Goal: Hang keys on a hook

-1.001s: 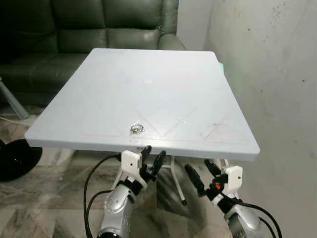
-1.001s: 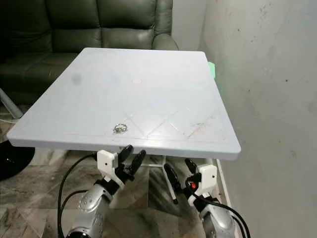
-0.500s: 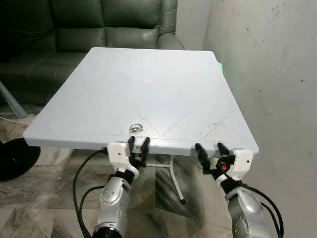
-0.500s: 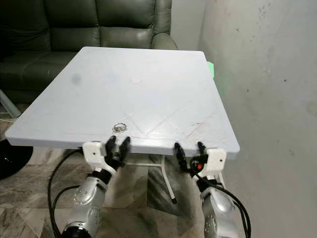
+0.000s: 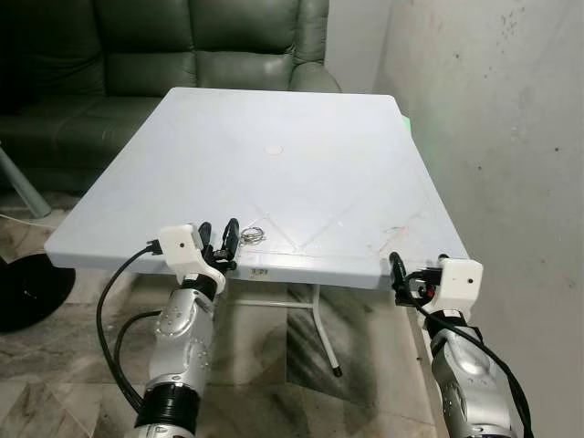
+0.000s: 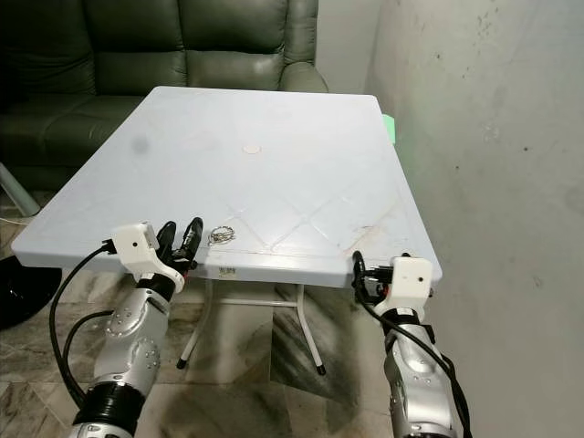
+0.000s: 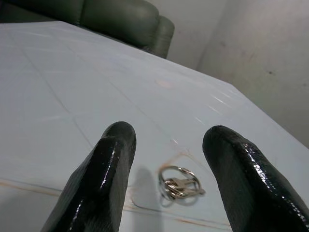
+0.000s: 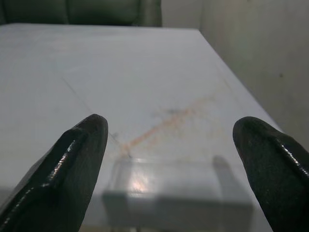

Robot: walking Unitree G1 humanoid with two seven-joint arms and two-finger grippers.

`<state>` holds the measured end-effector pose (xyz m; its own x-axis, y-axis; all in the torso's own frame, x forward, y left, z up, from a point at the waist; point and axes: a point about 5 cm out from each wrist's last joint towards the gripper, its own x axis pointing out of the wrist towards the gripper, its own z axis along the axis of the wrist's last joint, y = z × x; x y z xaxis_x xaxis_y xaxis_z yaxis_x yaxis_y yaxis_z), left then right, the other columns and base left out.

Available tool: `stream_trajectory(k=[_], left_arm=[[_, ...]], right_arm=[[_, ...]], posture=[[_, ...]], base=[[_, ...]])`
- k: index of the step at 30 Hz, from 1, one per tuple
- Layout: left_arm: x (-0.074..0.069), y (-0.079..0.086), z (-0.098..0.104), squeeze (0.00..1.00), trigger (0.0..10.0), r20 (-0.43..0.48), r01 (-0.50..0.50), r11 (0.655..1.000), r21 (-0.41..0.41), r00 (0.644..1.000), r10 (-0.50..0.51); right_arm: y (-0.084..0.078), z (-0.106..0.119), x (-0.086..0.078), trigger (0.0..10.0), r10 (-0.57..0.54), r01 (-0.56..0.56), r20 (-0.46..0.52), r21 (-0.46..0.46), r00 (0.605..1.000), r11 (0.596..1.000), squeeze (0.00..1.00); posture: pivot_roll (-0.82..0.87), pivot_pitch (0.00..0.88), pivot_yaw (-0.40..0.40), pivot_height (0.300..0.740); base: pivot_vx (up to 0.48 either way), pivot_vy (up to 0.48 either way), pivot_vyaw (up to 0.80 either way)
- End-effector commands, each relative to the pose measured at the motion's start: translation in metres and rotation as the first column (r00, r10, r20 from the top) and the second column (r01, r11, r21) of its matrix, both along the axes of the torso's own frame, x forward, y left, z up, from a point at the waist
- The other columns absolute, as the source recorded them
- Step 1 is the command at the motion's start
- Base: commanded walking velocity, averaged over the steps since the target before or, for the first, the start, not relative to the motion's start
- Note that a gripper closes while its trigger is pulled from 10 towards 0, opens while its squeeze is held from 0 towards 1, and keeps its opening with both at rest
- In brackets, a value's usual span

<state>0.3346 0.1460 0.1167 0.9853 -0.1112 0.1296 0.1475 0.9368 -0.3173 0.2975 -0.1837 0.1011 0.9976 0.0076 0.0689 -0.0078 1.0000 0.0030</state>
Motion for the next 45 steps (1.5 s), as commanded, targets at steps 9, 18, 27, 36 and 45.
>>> stream_trajectory(k=[9, 18, 27, 36, 45], left_arm=[[-0.014, 0.008, 0.004, 0.0, 10.0, 0.012, 0.005, 1.0, -0.018, 1.0, -0.005], [-0.016, 0.012, 0.004, 0.0, 10.0, -0.024, -0.009, 0.997, -0.081, 1.0, 0.008], [-0.017, 0.014, 0.006, 0.0, 10.0, -0.039, -0.013, 0.994, -0.104, 0.999, 0.009], [-0.017, 0.015, 0.006, 0.0, 10.0, -0.046, -0.014, 0.994, -0.109, 0.999, 0.009], [-0.017, 0.015, 0.006, 0.0, 10.0, -0.049, -0.016, 0.993, -0.118, 0.999, 0.01]], right_arm=[[0.001, 0.017, -0.01, 10.0, 0.021, -0.019, 0.068, -0.025, 0.997, 1.0, 0.0], [0.005, 0.02, -0.015, 10.0, 0.042, -0.041, 0.065, -0.024, 0.997, 0.999, 0.0], [0.009, 0.021, -0.018, 10.0, 0.058, -0.057, 0.056, -0.021, 0.997, 0.998, 0.0], [0.011, 0.022, -0.019, 10.0, 0.063, -0.062, 0.051, -0.018, 0.997, 0.998, 0.0], [0.012, 0.023, -0.02, 10.0, 0.068, -0.067, 0.047, -0.021, 0.997, 0.998, 0.0]], posture=[[0.02, 0.038, -0.013, 0.74], [0.03, 0.057, -0.017, 0.74], [0.03, 0.071, -0.016, 0.74], [0.03, 0.071, -0.016, 0.74], [0.03, 0.076, -0.019, 0.74]], base=[[0.0, 0.0, 0.0], [0.0, 0.053, 0.0], [0.0, 0.319, 0.0], [0.0, 0.407, 0.0], [0.0, 0.423, 0.0]])
